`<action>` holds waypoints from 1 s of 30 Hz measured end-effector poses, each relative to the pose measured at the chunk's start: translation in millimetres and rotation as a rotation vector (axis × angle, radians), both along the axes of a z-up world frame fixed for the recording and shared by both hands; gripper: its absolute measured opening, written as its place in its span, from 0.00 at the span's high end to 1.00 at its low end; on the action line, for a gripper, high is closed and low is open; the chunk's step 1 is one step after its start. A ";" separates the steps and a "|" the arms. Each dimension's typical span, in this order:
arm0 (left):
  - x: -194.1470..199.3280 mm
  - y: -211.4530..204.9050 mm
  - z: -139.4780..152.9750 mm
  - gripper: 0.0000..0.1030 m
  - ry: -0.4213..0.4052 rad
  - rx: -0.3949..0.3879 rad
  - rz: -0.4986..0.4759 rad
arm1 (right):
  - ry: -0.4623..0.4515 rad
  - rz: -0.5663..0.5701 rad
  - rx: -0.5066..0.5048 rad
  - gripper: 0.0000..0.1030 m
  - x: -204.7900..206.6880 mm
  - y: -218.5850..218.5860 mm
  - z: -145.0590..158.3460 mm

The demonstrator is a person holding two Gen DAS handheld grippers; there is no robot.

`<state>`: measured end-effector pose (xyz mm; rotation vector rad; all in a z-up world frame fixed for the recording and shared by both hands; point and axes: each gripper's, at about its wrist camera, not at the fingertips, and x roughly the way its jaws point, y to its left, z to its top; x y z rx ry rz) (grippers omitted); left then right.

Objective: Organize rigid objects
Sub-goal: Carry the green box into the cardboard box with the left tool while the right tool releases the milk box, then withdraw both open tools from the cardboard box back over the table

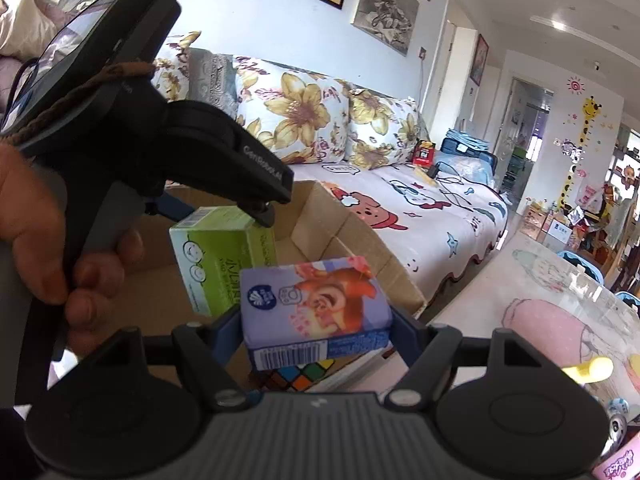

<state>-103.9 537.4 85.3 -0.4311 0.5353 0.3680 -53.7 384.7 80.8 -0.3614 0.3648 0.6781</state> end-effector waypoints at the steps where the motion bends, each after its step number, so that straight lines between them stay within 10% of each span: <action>1: -1.3 0.4 0.8 0.17 -0.002 0.005 0.004 | 0.007 0.010 -0.004 0.27 -2.2 3.8 -1.6; 9: -14.8 -8.7 1.1 0.19 -0.004 0.060 0.021 | 0.051 0.151 -0.079 0.25 -15.7 33.0 -16.9; 13: -18.0 -14.7 5.1 0.03 -0.024 0.102 0.013 | 0.031 0.161 -0.105 0.23 -21.7 29.4 -19.2; 30: -31.2 -83.7 19.7 0.00 -0.099 0.252 -0.127 | -0.033 -0.210 0.019 0.19 -27.4 -60.6 -0.2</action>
